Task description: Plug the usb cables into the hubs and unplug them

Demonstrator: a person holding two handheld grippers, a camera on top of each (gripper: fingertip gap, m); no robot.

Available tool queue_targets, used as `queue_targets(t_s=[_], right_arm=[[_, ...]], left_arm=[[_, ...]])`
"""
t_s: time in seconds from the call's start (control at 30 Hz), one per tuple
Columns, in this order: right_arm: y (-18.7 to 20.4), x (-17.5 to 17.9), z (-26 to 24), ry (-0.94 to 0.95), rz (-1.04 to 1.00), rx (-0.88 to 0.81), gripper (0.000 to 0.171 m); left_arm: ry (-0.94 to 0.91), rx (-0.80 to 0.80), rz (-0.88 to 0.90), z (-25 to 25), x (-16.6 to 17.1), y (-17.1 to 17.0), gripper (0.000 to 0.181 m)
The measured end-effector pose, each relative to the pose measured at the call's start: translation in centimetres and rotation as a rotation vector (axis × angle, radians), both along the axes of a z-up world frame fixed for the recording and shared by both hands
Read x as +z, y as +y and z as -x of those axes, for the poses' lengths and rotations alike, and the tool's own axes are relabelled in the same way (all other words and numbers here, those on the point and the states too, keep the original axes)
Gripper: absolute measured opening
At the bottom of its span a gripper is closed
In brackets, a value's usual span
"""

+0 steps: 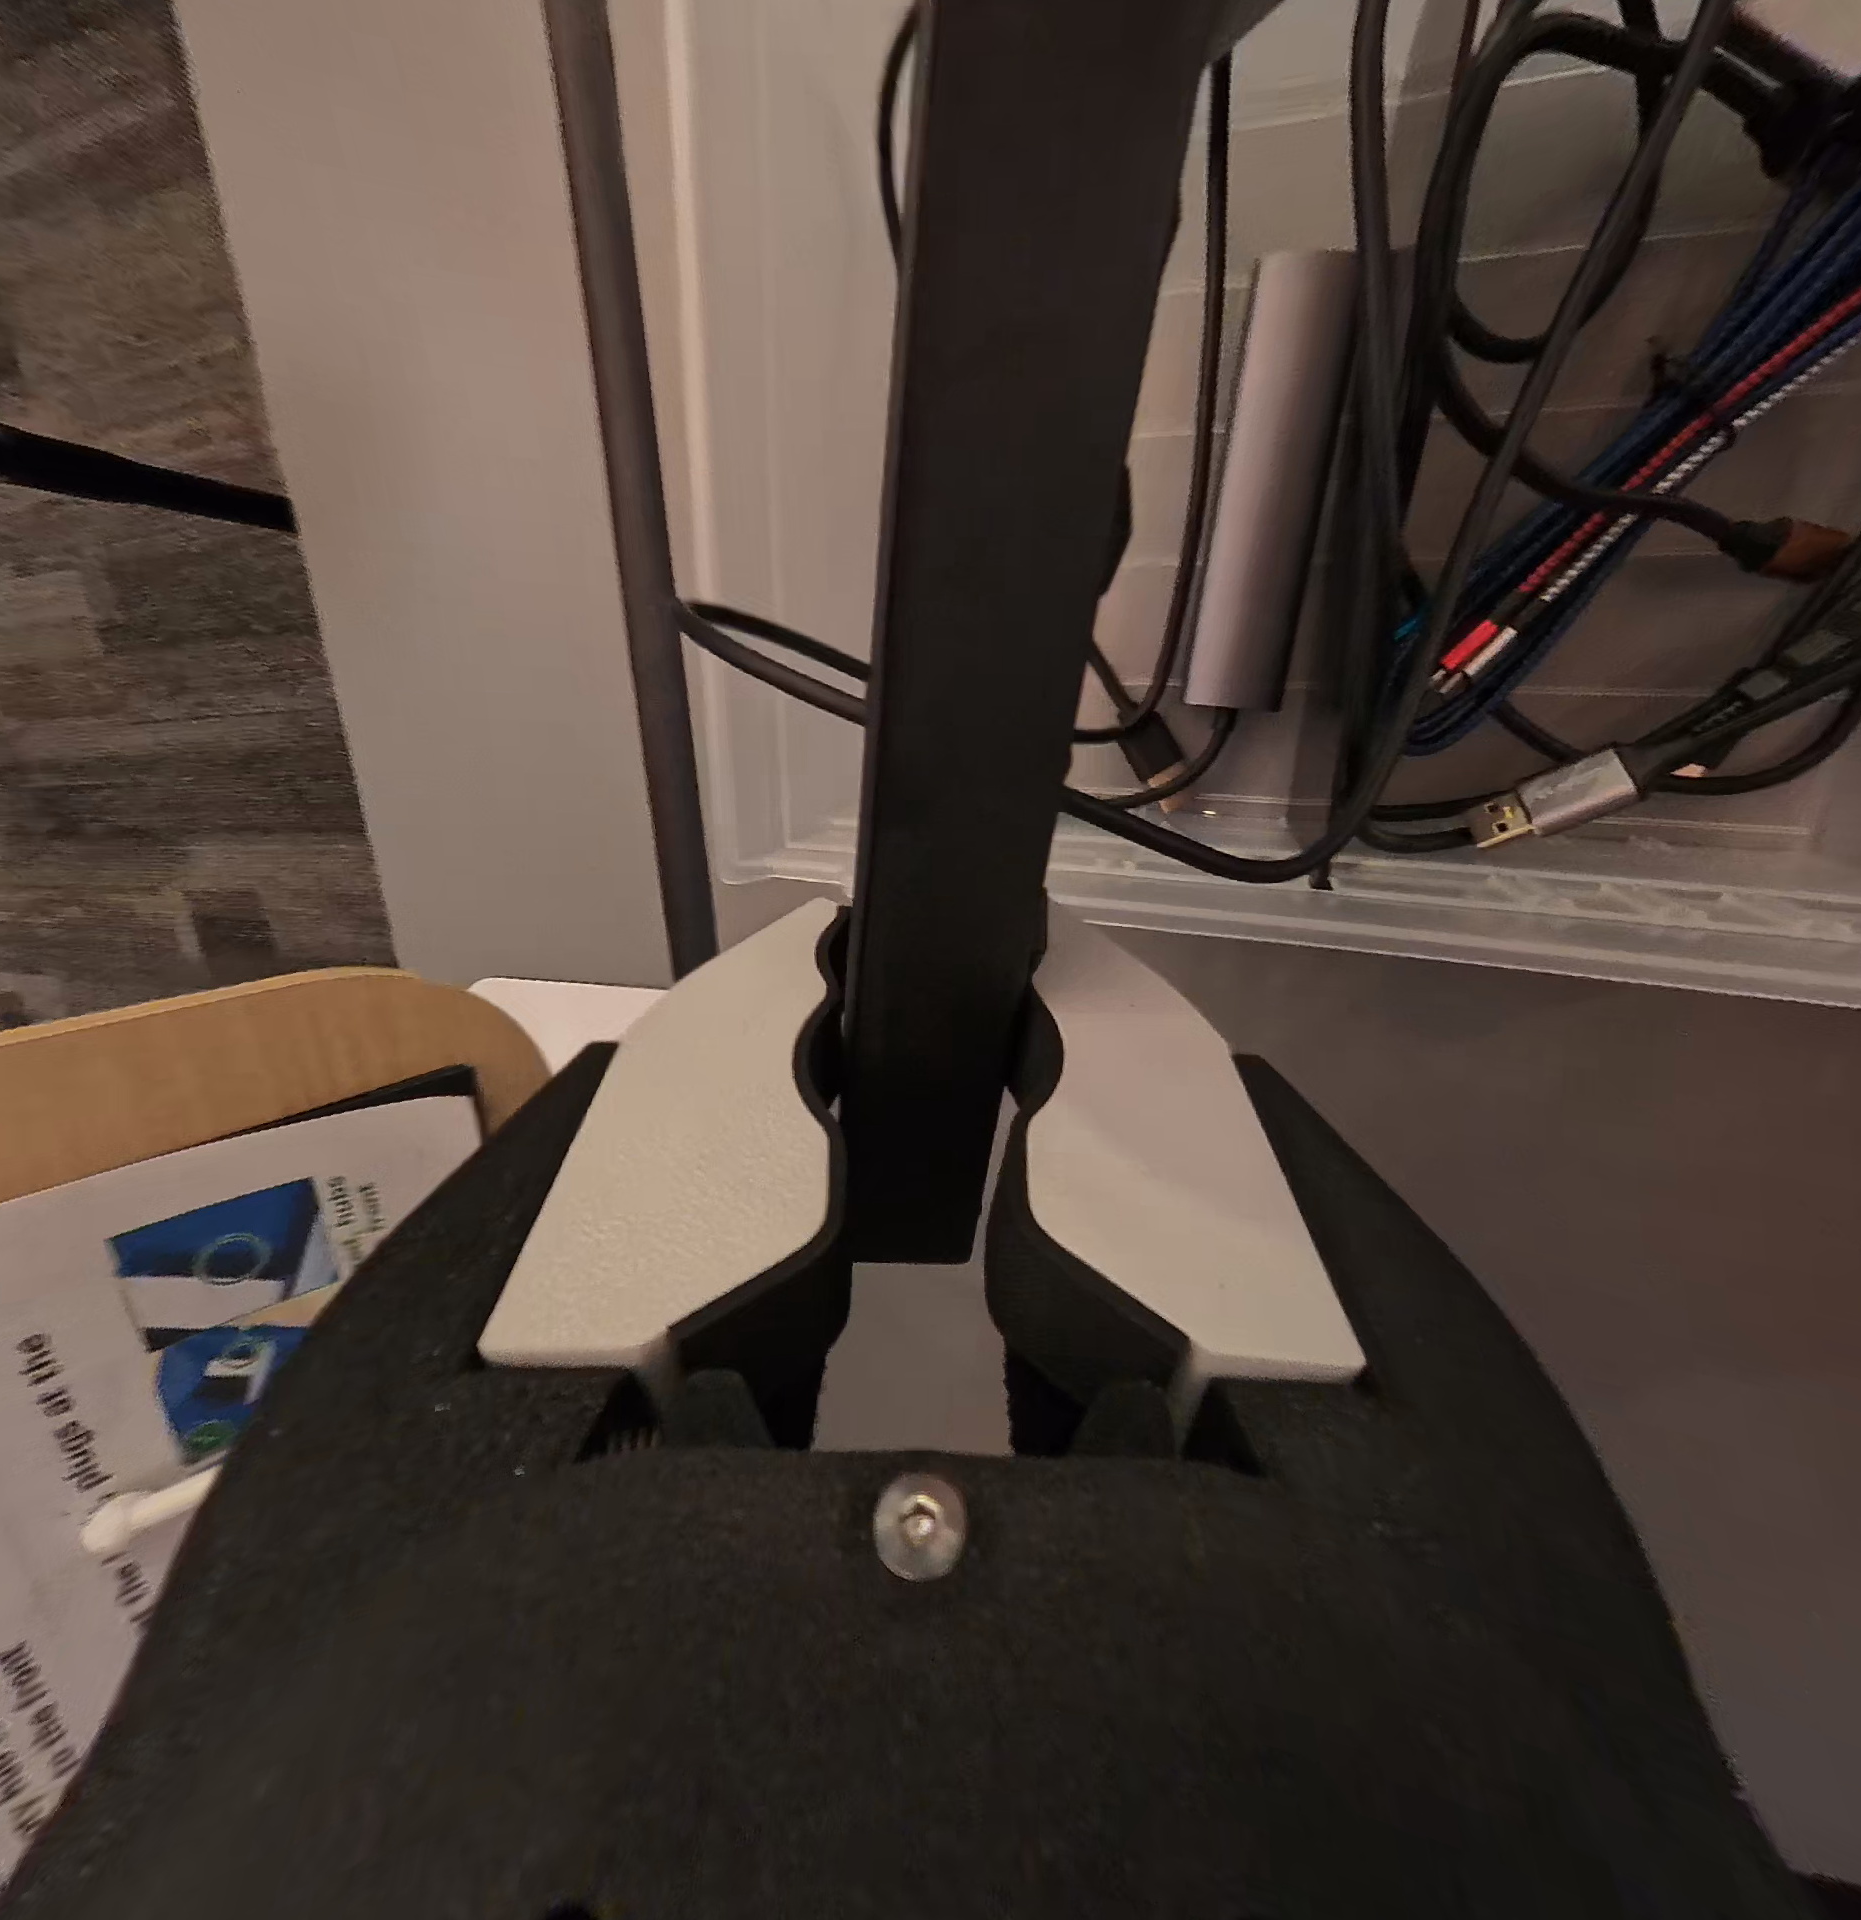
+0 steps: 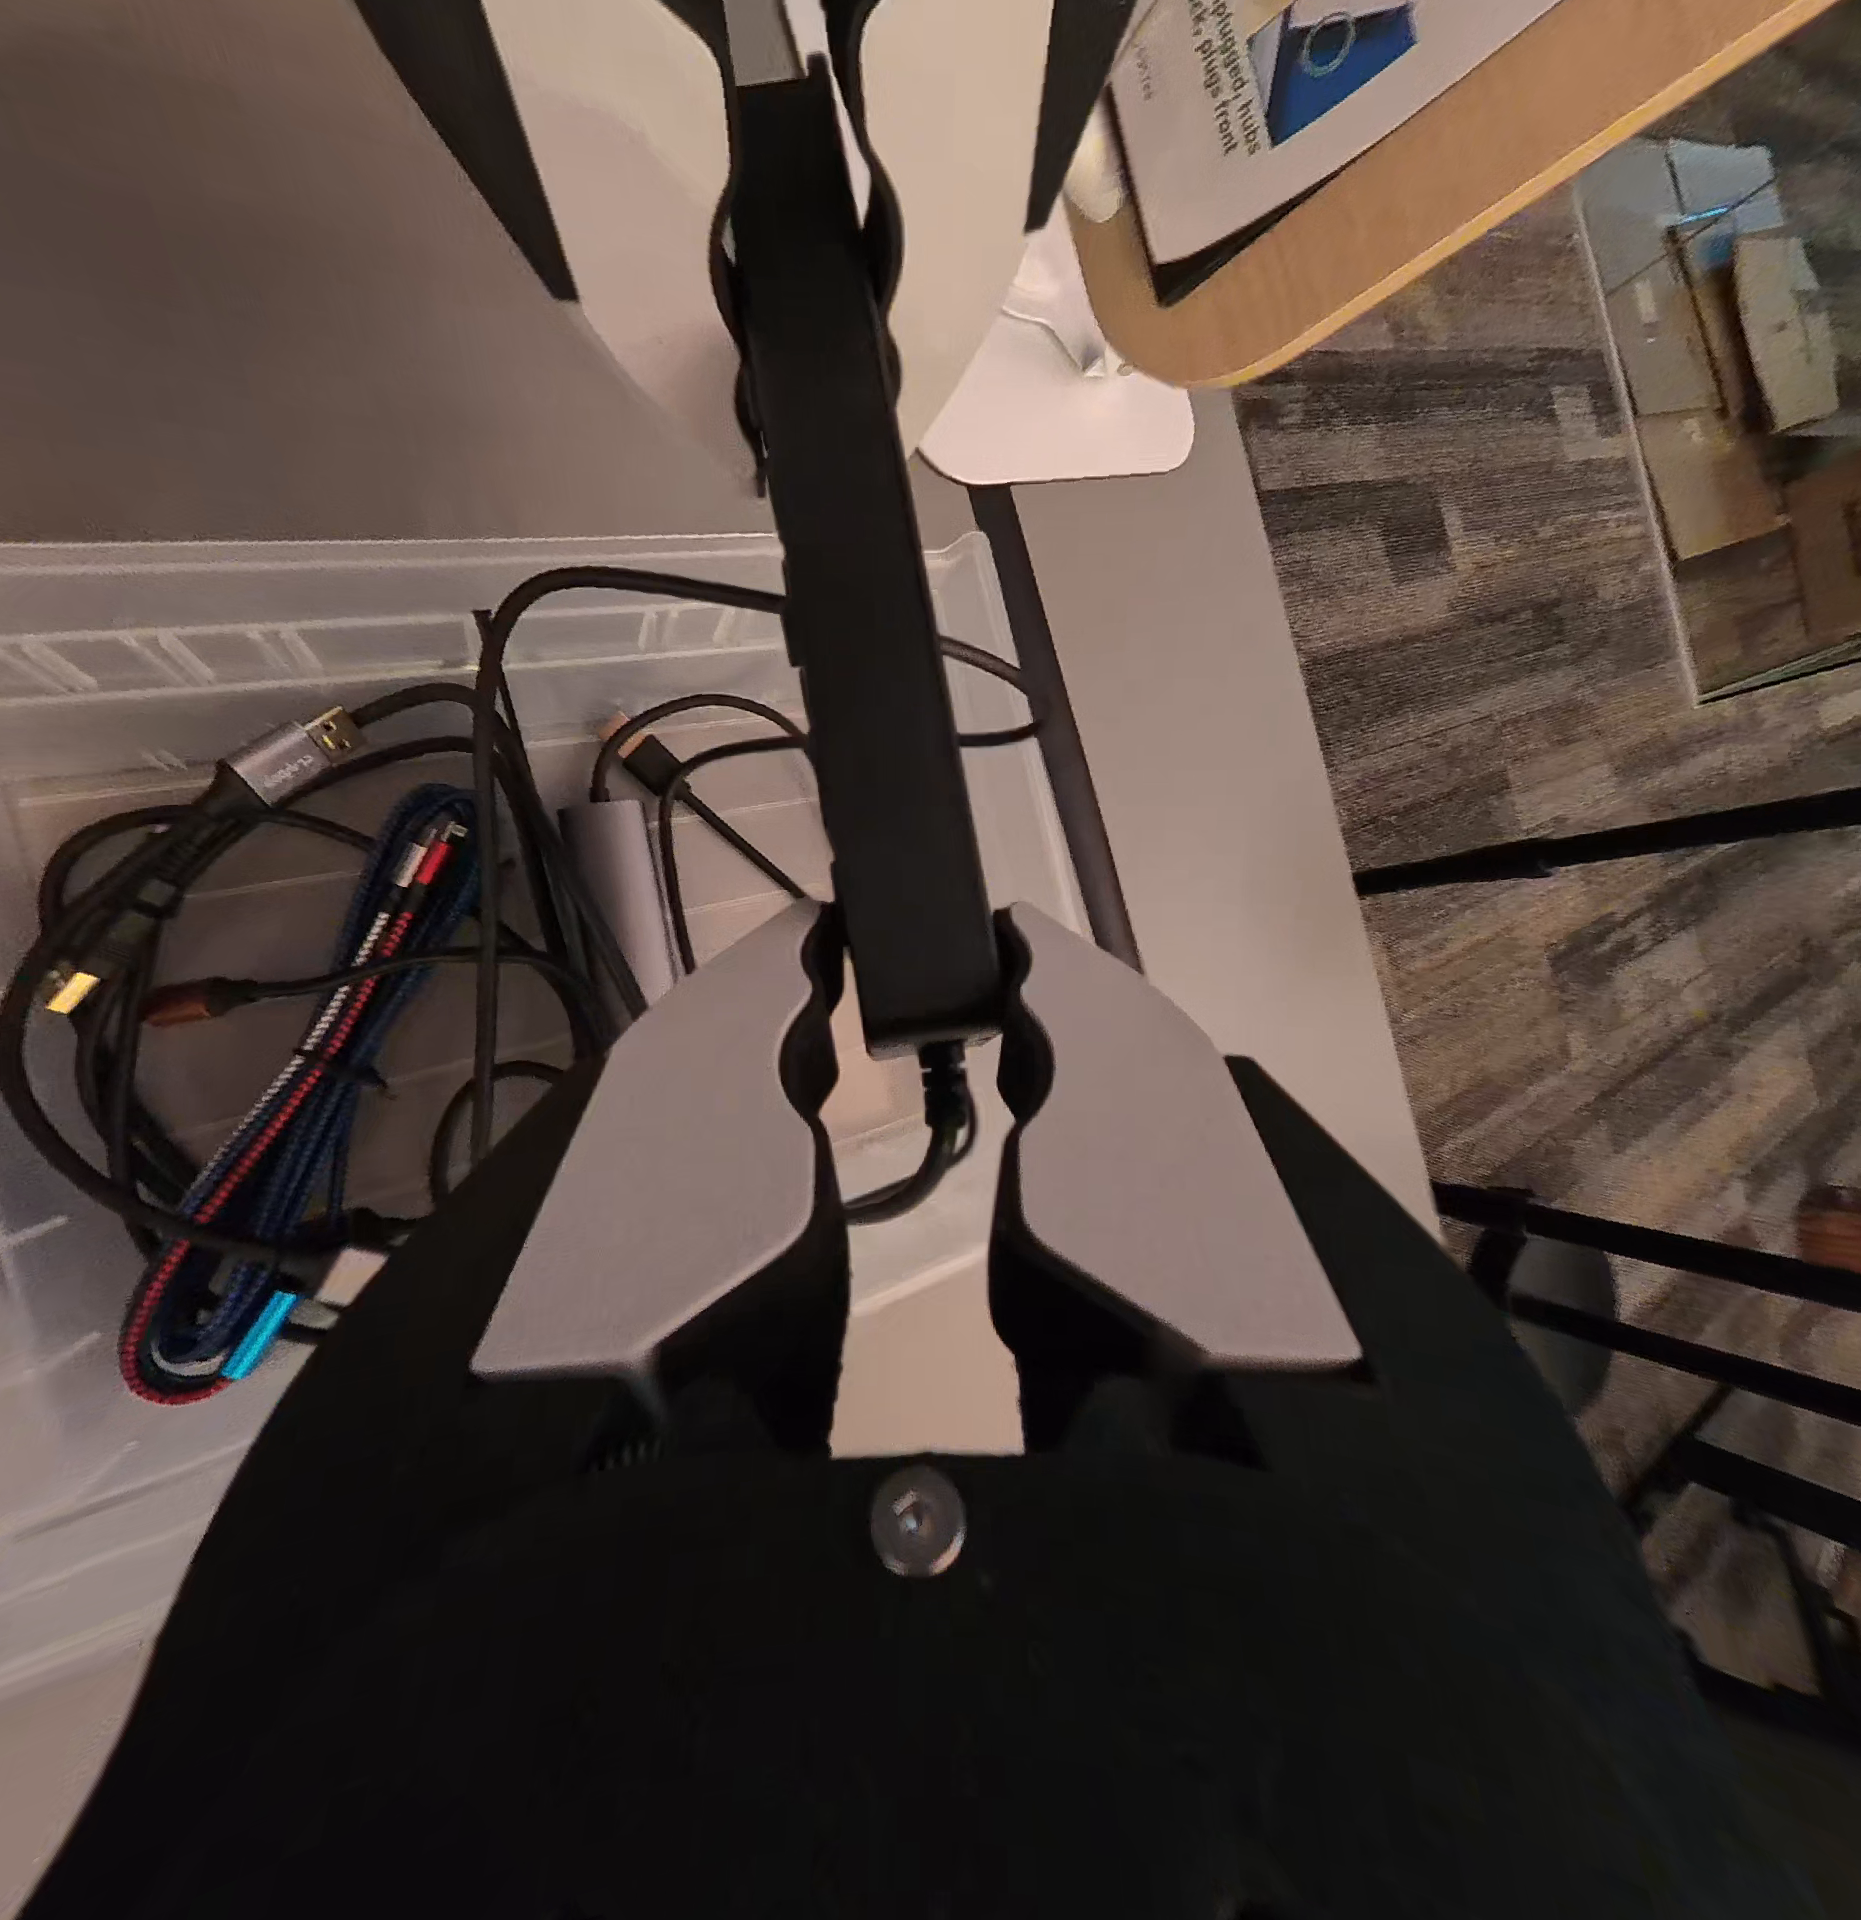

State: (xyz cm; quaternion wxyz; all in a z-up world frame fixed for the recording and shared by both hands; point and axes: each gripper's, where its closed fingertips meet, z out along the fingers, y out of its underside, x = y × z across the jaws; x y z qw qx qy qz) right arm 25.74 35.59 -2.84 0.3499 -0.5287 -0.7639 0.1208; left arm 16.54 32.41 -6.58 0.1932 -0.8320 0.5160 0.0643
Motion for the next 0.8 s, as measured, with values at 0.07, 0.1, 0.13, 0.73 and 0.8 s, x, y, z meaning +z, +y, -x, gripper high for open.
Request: queue_targets(t_s=[0.07,0.1,0.13,0.73,0.8], right_arm=[[0.5,1.2,0.1,0.002,-0.07,-0.004,0.029],[0.8,1.9,0.2,0.0,-0.105,-0.005,0.029],[1.1,2.7,0.3,0.001,-0.135,-0.006,0.029],[1.9,-2.6,-1.7,-0.003,0.391,-0.054,0.025],[1.3,-2.7,-2.2,-0.022,0.464,-0.035,0.025]], left_arm=[[0.001,0.001,-0.075,0.1,0.9,0.9,0.027],[-0.007,0.005,-0.11,0.1,1.5,1.4,0.027],[-0.016,0.017,-0.147,0.2,2.1,1.8,0.027],[-0.489,0.139,-0.219,2.6,7.7,-4.2,0.035],[-0.541,0.133,-0.241,3.1,8.4,-6.5,0.033]])
